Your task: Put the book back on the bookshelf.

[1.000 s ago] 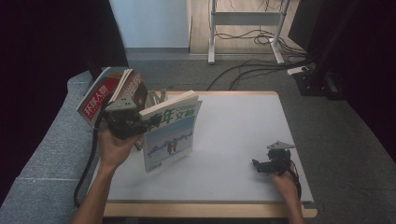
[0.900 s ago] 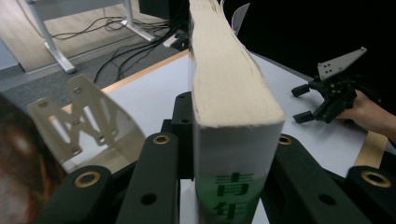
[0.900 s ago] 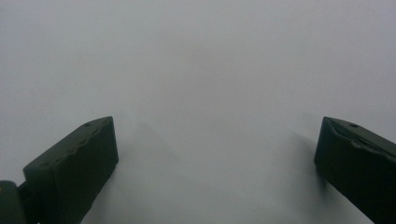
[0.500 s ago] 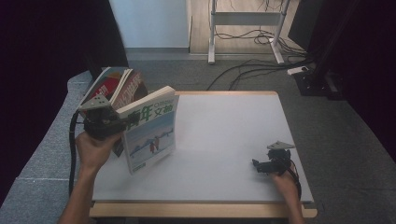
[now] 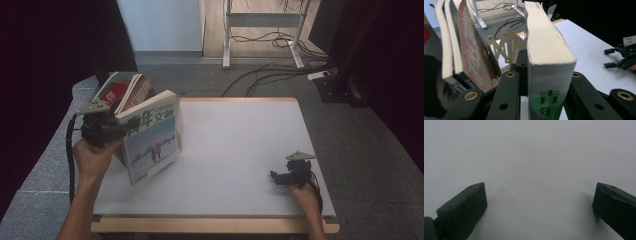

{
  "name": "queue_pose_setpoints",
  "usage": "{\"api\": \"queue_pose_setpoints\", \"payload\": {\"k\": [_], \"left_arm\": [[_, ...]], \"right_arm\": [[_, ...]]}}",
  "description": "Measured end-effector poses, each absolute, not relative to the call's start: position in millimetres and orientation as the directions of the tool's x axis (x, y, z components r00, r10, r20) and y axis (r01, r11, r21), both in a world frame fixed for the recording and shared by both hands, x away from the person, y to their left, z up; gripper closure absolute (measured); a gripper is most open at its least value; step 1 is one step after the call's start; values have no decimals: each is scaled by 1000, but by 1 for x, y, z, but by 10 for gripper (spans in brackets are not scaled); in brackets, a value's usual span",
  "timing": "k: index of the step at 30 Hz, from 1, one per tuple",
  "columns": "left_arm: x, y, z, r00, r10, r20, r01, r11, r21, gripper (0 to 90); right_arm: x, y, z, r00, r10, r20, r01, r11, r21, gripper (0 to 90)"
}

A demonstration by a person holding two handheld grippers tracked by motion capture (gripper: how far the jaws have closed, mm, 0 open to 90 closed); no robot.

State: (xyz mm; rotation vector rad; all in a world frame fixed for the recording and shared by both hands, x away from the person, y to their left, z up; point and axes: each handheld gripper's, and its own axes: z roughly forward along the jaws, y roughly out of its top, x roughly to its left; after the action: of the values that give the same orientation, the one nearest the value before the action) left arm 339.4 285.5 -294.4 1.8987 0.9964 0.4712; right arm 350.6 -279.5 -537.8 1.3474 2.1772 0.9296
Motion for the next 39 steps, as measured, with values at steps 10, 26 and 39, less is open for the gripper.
{"api": "queue_pose_setpoints", "payload": {"k": [10, 26, 39], "left_arm": [[351, 286, -297, 567, 820, -74, 464, -244, 851, 743], [376, 262, -304, 557, 827, -67, 442, -227, 868, 742], [392, 234, -315, 581, 810, -78, 414, -211, 886, 741]], "right_arm": [[351, -279, -538, -446, 895, -1, 619, 309, 723, 0], [351, -280, -538, -446, 895, -1, 618, 309, 722, 0], [351, -280, -538, -446, 895, -1, 619, 309, 722, 0]]}}
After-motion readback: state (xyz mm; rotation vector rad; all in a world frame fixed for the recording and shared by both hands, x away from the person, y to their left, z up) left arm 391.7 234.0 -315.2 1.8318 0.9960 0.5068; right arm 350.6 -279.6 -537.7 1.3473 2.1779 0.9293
